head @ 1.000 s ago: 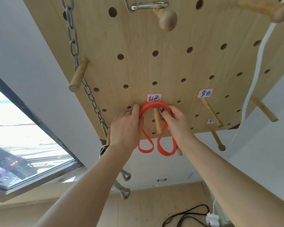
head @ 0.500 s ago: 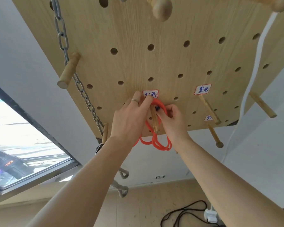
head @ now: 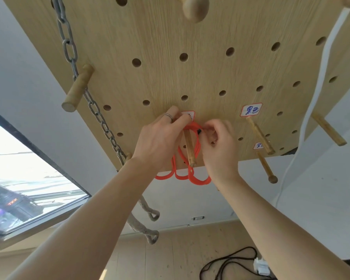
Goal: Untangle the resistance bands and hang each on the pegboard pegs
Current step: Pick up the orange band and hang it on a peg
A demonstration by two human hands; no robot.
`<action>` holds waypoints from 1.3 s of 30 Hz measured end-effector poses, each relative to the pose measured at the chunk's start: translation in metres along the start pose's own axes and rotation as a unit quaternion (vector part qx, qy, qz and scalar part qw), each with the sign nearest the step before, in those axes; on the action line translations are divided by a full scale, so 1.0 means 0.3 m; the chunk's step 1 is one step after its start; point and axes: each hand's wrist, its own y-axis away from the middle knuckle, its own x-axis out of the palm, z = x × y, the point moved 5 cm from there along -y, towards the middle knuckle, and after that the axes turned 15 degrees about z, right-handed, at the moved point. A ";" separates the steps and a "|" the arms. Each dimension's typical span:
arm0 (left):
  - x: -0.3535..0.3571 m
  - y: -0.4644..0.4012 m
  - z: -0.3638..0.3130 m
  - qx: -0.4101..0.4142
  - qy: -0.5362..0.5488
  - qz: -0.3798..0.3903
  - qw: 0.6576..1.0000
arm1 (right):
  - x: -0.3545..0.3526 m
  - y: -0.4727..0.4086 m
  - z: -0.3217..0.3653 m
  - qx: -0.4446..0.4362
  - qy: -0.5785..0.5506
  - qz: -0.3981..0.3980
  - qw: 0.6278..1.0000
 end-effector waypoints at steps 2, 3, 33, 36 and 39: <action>-0.006 -0.006 0.013 0.010 0.005 -0.006 1.000 | 0.001 -0.012 0.012 -0.031 0.031 -0.011 0.999; -0.009 -0.007 0.019 0.018 0.005 -0.006 1.000 | 0.003 -0.018 0.012 -0.037 0.030 -0.012 0.999; 0.049 -0.006 0.005 0.110 -0.093 -0.041 0.989 | 0.064 0.143 -0.160 0.113 -0.057 0.017 0.992; 0.054 -0.010 0.001 0.099 -0.109 -0.039 0.988 | 0.103 0.151 -0.165 0.131 -0.044 0.029 0.990; 0.061 -0.015 -0.001 0.084 -0.124 -0.052 0.987 | 0.126 0.128 -0.173 0.152 -0.007 0.049 0.987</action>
